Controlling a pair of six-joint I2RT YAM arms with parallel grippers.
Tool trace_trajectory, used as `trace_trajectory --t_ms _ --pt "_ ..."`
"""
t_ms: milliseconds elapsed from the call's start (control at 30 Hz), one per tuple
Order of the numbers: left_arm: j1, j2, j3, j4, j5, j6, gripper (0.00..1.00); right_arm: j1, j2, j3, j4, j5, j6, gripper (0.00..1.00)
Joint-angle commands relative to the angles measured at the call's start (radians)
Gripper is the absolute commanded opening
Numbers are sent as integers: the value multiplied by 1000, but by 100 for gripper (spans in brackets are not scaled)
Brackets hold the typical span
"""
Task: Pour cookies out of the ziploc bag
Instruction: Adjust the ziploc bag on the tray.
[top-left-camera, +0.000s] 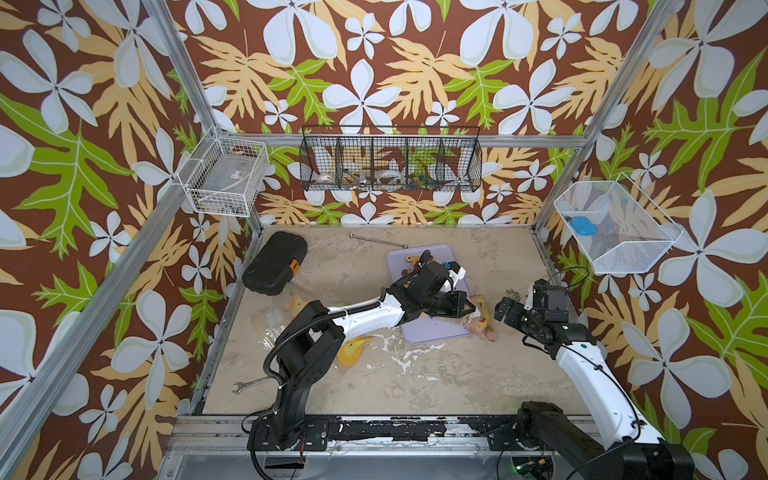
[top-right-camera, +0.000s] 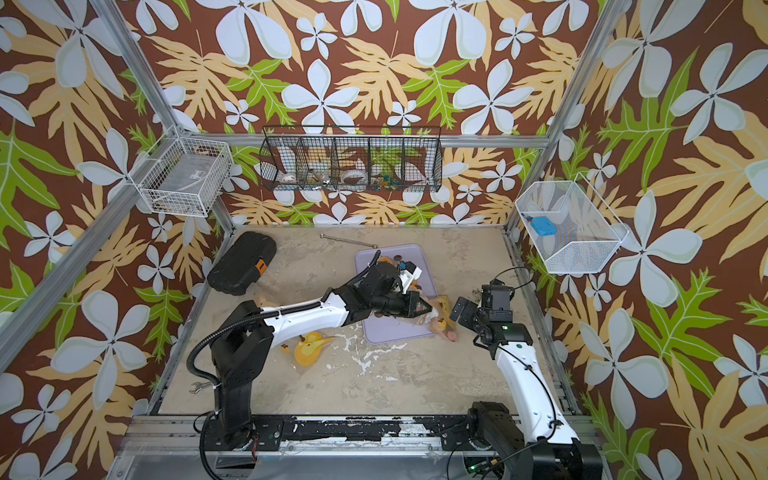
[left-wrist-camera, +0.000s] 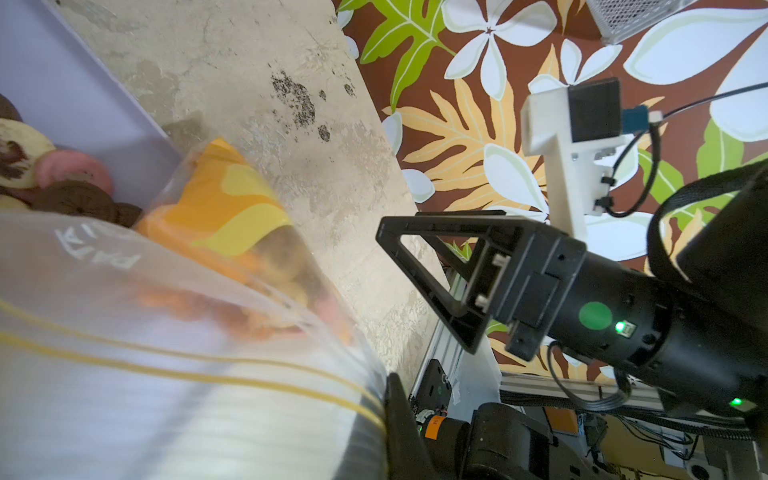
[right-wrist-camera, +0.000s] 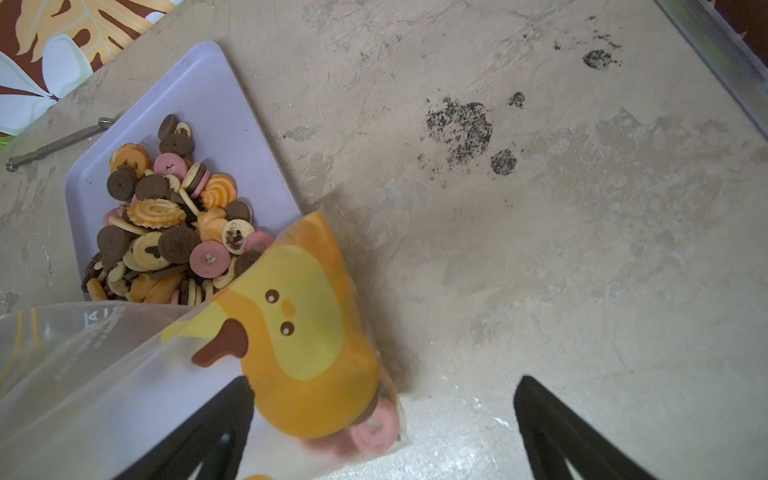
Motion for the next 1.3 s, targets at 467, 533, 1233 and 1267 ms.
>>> trace_trajectory --t_ms 467,533,1233,1267 --pt "32 120 160 89 168 -120 0 -103 26 4 53 -43 -12 100" --pt "57 158 166 108 182 -133 0 -103 26 -14 64 -70 -3 100" --pt "212 316 334 -81 224 4 0 -103 -8 -113 43 -553 -12 100" --pt "213 317 332 -77 229 2 0 -101 -17 -127 42 -572 -4 100"
